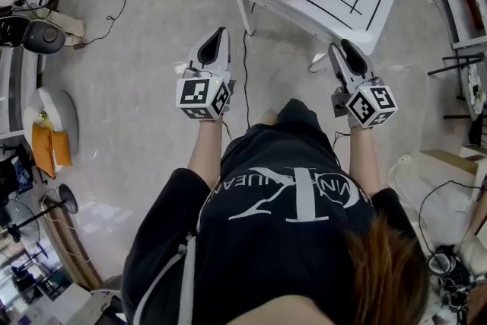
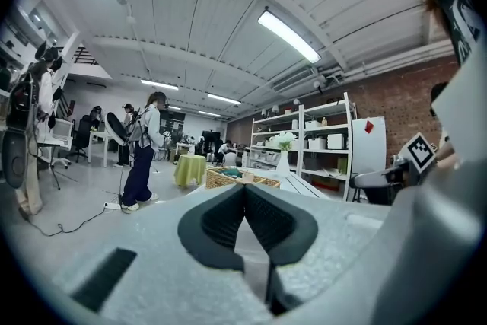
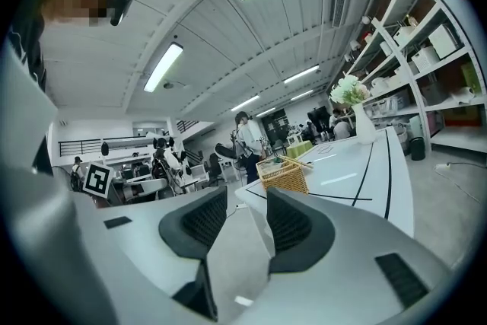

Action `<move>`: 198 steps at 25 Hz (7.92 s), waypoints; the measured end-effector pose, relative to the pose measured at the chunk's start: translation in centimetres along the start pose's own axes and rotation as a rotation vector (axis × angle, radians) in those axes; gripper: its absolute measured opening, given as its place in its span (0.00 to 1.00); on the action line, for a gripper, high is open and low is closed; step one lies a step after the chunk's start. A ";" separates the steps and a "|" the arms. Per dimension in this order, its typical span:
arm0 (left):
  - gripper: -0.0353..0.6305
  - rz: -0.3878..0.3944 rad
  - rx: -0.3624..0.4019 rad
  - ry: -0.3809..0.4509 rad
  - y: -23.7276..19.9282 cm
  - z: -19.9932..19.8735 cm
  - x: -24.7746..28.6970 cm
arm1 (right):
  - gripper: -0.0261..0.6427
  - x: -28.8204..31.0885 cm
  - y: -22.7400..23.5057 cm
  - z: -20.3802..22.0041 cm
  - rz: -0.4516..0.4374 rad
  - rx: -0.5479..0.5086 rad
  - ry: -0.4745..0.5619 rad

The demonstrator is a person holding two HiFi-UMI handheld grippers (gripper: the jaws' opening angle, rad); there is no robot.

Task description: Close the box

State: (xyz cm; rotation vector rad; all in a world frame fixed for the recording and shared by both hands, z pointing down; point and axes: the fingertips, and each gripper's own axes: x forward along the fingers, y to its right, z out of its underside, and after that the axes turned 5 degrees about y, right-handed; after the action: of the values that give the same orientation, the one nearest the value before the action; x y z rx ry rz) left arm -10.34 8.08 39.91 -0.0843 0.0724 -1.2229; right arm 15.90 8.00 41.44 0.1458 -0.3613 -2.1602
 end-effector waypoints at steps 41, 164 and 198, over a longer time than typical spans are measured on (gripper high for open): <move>0.07 0.012 -0.014 -0.080 -6.5 0.7 25.4 | 0.26 22.9 15.8 -5.3 -0.048 0.154 -0.134; 0.07 0.186 -0.055 -0.095 -16.1 0.0 31.2 | 0.17 35.5 7.4 -4.3 0.045 -0.555 -0.356; 0.07 0.147 -0.064 -0.111 -16.8 0.6 30.6 | 0.35 35.7 4.9 1.3 -0.097 -0.599 -0.516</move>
State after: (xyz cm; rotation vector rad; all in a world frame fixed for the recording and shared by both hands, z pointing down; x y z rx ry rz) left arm -15.63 -26.41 41.95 -0.1997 0.0206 -1.0673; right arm -1.18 -23.47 45.21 -0.7514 0.0221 -2.2866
